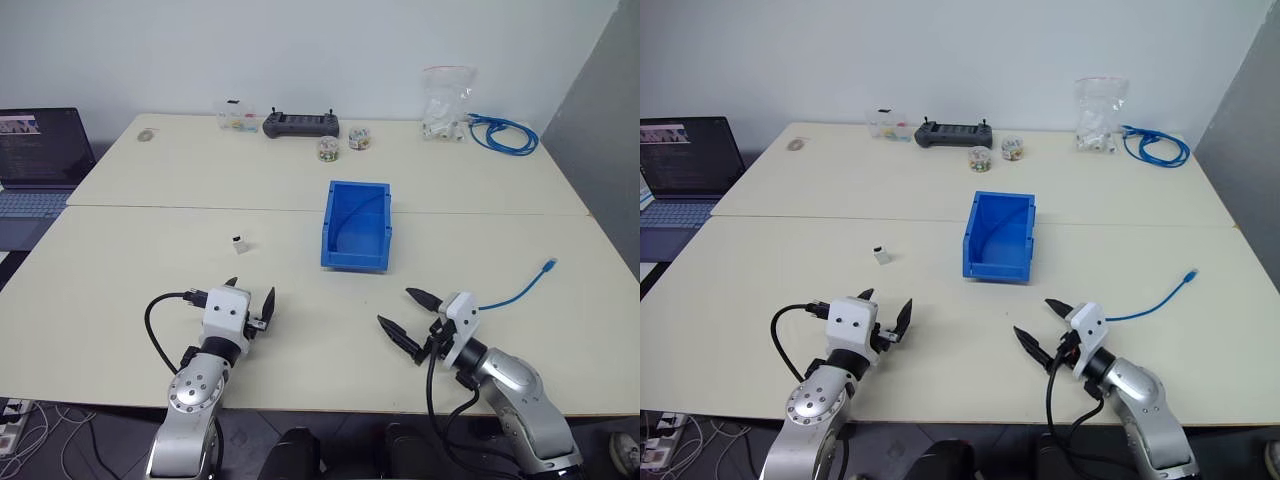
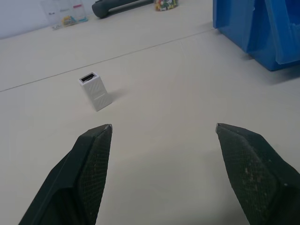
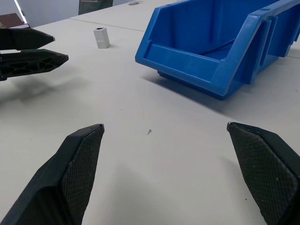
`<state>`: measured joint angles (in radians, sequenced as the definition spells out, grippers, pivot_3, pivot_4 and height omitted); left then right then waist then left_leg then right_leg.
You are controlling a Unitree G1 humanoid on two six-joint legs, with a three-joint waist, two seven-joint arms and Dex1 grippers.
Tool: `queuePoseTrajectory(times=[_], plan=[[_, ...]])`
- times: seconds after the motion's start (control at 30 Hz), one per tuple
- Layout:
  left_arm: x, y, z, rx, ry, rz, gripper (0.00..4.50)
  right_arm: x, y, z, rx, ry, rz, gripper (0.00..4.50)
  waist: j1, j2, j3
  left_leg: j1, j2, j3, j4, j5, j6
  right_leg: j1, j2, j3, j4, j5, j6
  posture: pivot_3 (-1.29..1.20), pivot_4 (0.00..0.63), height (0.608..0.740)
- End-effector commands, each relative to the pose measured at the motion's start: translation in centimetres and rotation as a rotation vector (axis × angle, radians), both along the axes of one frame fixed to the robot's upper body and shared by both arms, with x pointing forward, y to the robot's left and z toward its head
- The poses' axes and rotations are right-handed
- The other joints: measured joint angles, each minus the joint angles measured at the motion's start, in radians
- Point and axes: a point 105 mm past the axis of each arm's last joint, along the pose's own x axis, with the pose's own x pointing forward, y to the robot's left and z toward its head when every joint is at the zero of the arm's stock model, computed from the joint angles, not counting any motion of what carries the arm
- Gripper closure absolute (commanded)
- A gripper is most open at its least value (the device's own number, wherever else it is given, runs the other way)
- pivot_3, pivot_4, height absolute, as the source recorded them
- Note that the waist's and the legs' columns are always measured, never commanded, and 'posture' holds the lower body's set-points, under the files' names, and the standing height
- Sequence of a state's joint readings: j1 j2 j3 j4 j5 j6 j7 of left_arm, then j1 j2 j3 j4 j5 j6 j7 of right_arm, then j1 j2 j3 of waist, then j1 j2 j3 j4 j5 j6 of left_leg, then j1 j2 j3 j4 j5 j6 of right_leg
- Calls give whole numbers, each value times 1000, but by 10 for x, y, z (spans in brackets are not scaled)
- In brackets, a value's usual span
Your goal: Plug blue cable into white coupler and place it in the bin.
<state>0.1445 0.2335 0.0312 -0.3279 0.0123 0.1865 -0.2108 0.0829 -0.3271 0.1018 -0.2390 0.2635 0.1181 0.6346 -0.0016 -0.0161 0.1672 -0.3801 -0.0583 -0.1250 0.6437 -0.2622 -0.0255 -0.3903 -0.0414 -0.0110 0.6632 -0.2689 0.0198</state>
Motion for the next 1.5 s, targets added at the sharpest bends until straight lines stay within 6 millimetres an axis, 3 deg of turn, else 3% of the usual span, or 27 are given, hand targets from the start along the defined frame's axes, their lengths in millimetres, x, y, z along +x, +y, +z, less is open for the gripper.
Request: queuePoseTrajectory(times=[0.03,0.87,1.5], plan=[[-1,-12,16,-9,-67,-64,798,-1,4,11,0,-52,32,32,0,0,0,0,0,0,0,0,0,0,0,0,0,0,0,0,150,740],[1,-28,16,-41,-34,-228,798,0,-2,14,32,-8,-20,32,0,0,0,0,0,0,0,0,0,0,0,0,0,0,0,0,150,740],[-1,-26,17,-62,-21,-263,798,0,3,15,13,-17,-10,32,0,0,0,0,2,1,0,0,0,0,1,1,0,0,0,0,150,740]])
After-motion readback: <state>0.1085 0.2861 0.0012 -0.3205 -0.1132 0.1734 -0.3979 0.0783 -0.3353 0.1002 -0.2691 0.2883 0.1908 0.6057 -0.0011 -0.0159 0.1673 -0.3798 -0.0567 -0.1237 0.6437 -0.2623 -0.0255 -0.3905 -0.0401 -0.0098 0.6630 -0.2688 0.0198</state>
